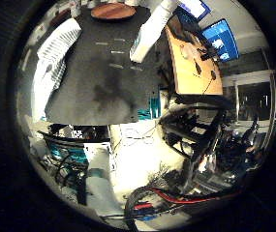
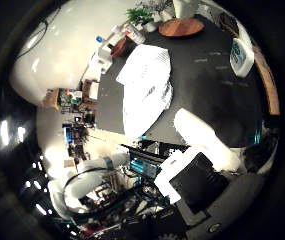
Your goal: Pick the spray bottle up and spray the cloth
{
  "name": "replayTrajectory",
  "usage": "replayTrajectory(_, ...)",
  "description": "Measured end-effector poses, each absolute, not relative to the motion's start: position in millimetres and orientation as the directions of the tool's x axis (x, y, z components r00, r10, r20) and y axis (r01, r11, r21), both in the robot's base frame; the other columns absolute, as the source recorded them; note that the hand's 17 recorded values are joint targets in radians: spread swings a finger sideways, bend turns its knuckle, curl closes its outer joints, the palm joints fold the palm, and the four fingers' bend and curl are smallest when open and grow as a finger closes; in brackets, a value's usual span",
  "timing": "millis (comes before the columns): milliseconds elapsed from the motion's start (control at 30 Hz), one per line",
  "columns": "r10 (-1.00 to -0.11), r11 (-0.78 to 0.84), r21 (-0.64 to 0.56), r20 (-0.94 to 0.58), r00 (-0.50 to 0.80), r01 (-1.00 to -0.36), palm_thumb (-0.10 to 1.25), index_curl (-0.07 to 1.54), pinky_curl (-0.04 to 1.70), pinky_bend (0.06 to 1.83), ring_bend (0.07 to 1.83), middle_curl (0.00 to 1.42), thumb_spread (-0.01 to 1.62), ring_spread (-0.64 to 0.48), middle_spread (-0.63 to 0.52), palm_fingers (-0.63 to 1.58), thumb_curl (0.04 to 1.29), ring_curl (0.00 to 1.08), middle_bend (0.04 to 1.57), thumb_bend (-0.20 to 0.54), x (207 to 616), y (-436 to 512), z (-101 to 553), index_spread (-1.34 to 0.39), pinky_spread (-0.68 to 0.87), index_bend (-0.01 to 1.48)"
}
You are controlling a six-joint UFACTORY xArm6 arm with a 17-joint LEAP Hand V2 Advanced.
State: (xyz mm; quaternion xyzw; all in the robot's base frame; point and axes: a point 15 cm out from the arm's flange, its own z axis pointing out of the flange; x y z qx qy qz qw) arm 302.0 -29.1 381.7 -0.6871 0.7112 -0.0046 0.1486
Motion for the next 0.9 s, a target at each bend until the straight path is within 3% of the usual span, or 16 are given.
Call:
replayTrajectory(500,-0.891,0.229,-0.306,-0.448,-0.073,-0.924,0.75,0.35,0.30,0.23,0.20,0.35,1.12,0.16,0.05,0.31,0.37,0.22,0.20,-0.020,310.5,-61.6,398.5,-0.27,0.38,0.17)
replayTrajectory(900,-0.842,0.351,-0.341,-0.523,-0.135,-0.872,0.74,0.33,0.30,0.25,0.21,0.35,1.12,0.16,0.07,0.29,0.37,0.24,0.19,-0.019,288.2,-116.6,395.1,-0.26,0.38,0.17)
